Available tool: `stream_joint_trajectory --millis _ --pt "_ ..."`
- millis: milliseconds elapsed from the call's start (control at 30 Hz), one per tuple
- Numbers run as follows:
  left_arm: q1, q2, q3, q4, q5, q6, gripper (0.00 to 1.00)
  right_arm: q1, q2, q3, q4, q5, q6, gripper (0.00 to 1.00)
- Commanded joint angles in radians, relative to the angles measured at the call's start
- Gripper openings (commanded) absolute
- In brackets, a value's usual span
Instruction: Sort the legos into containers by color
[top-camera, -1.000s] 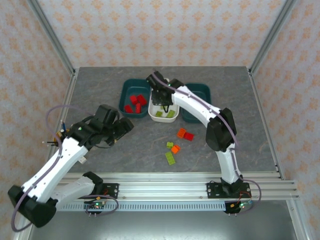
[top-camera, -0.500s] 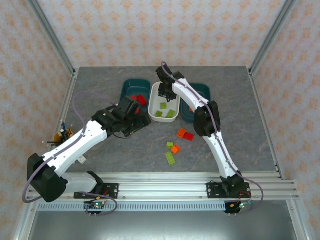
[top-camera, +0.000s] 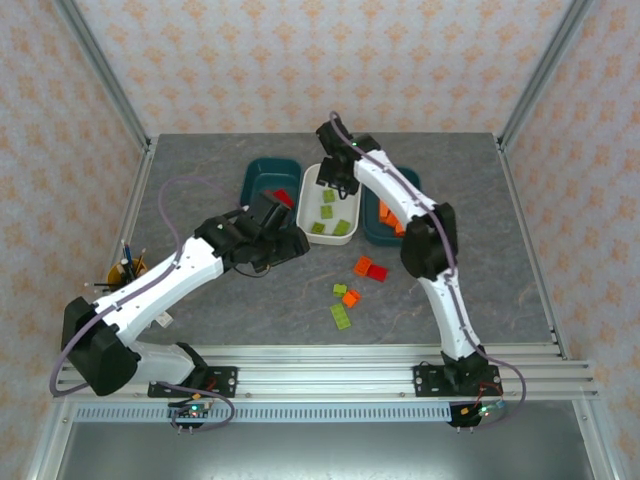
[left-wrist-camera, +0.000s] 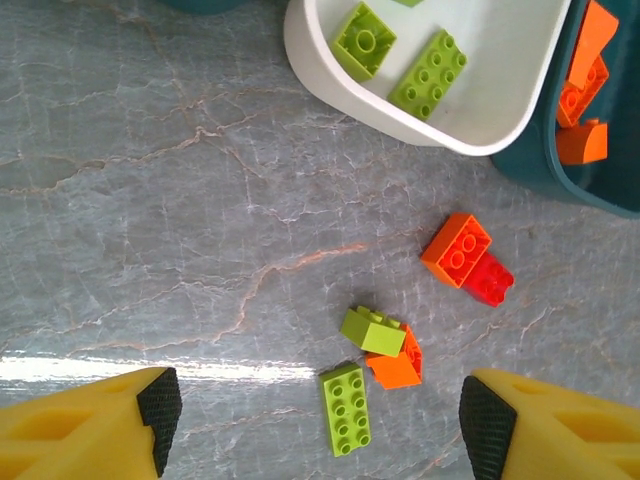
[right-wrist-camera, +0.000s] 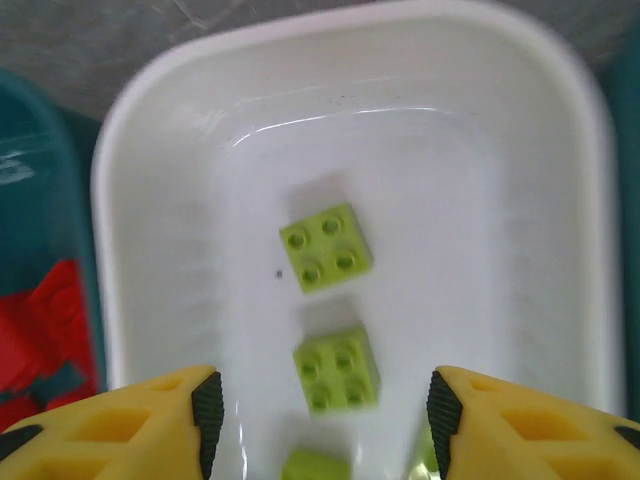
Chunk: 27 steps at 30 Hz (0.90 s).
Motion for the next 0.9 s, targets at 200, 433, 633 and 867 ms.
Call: stream_joint_trajectory --millis 200,433,633,867 --pt "-0.102 0.167 0.167 -0.068 -0.029 0.237 0.71 0.015 -0.659 -0.653 0.181 0.042 -0.011 0.56" --pt "-0.241 0.406 0.367 -0.129 -0.098 0.373 0.7 0.009 -1.038 -1.135 0.145 -0.046 0.075 0.61" --pt "-0.292 0.596 0.483 -0.143 -0.146 0.436 0.71 -0.011 -1.26 -1.354 0.023 -0.081 0.144 0.63" --pt "-0.301 0.761 0.57 -0.164 -0.196 0.509 0.78 -0.019 -1.42 -1.367 -0.103 0.006 0.175 0.68"
